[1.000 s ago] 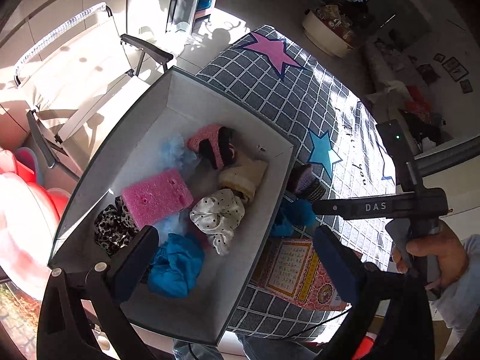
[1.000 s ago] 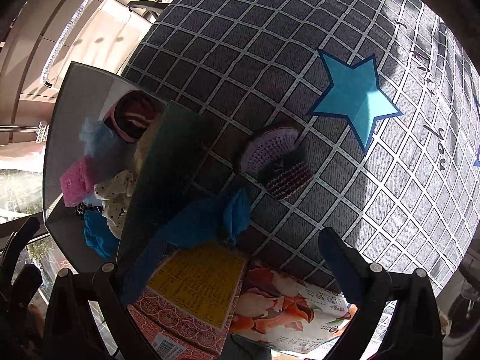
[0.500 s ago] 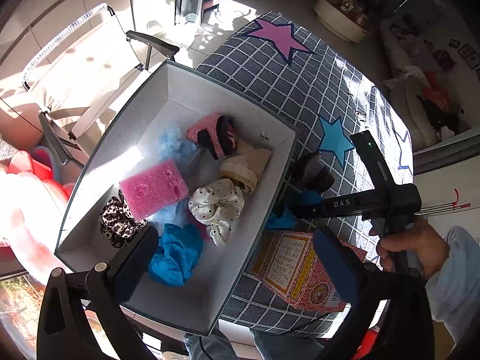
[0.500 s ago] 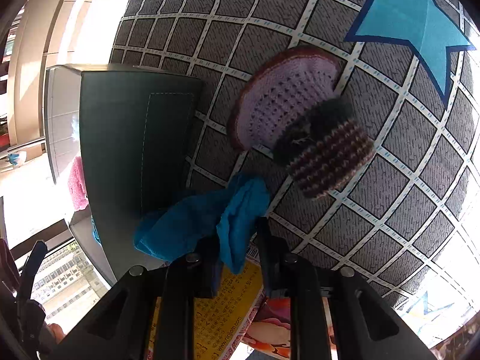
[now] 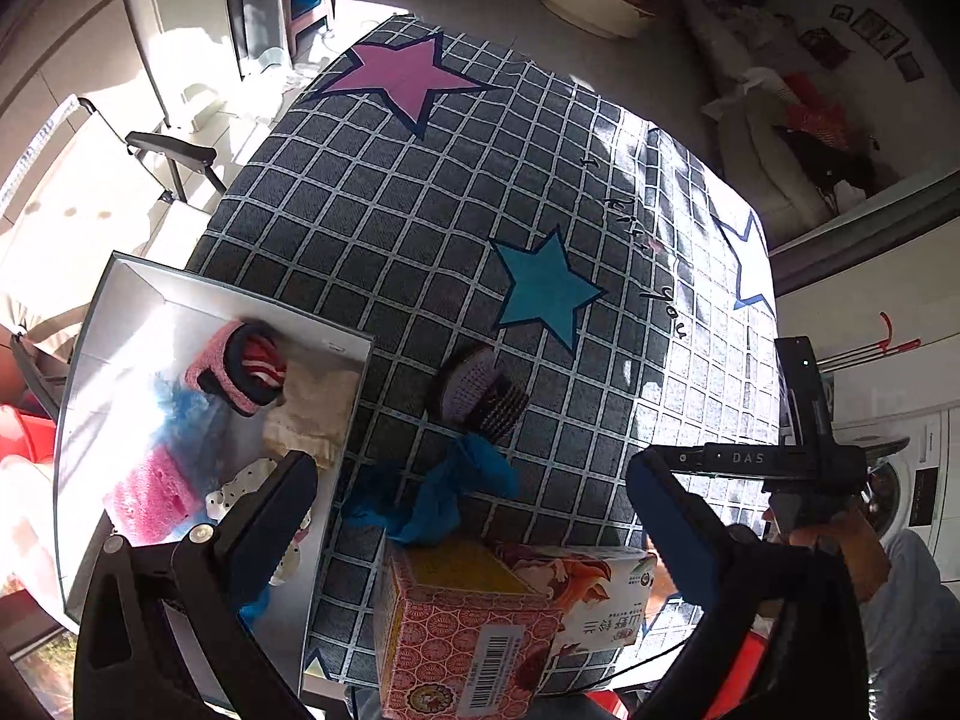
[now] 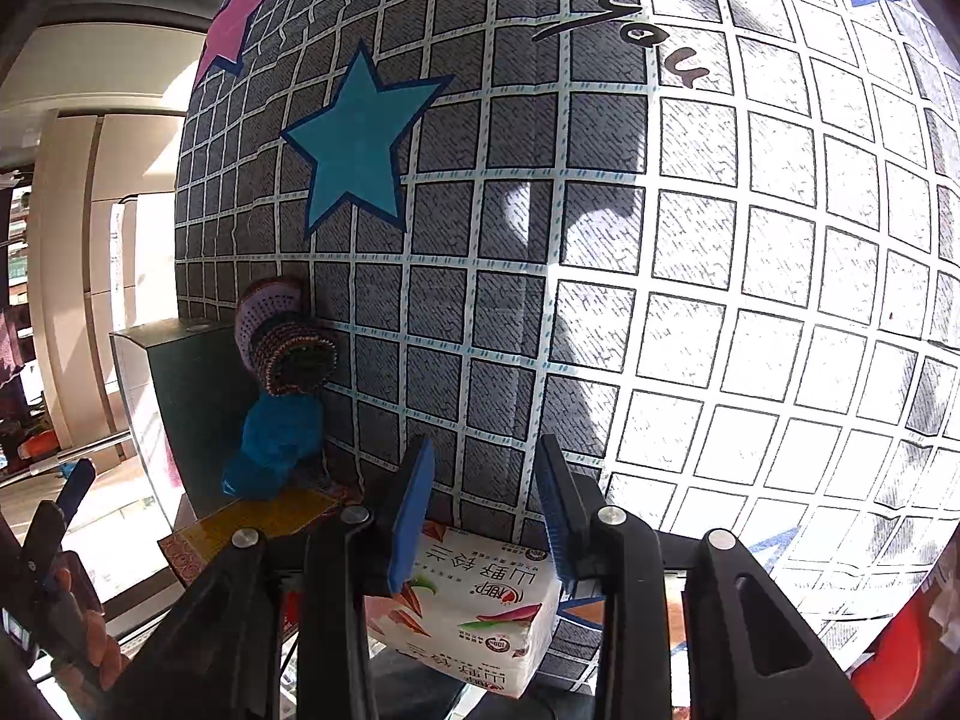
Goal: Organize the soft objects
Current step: 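Move the right tool to the bed and grasp the blue cloth, then grasp the purple-and-brown crocheted piece with the left tool while the right holds the blue cloth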
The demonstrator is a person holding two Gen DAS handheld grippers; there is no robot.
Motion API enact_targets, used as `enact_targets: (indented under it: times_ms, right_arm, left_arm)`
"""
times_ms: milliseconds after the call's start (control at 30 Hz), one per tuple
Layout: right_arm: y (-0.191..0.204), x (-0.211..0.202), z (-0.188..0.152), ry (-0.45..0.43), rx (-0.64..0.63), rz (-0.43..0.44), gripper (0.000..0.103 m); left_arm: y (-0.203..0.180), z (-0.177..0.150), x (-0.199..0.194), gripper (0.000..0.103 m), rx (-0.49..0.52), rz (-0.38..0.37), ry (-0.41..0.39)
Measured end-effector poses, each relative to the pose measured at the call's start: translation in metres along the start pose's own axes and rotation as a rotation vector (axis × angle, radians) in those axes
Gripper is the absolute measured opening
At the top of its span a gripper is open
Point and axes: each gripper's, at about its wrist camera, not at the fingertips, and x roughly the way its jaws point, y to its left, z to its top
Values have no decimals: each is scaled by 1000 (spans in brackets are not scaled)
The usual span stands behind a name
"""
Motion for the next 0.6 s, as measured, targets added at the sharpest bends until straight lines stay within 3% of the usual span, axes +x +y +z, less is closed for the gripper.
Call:
enact_targets:
  times_ms: [33,67,200,300,333,367,400,433,600]
  right_arm:
    - [13,9,0,20,-22,46,96]
    - [29,20,1,43,-43,95,101]
    - [90,74,12,141,-96,214,101]
    - [117,110,23,193,-98,242,100]
    - [123,121,23,213,-95,244,86]
    - [128,130,22,227,-93,236,42]
    - [130,137,21,238,-85,225,18]
    - [128,141,20,236,-62,220,9]
    - [94,108,12,112,56,307,9]
  left_arm:
    - [0,1,-1,103,0,9,2]
    - [0,1,-2,103,4,27,0]
    - [9,-3,-13,103,-8,88,-11]
    - [17,-11,-22,103,-32,123,-18]
    - [21,-14,-24,103,-42,133,-17]
    - [24,-17,-25,103,-50,140,-16]
    - [26,-19,-26,103,-58,147,-14]
    - [28,-21,-26,103,-64,153,-10]
    - [21,-19,-19,103,-47,149,5]
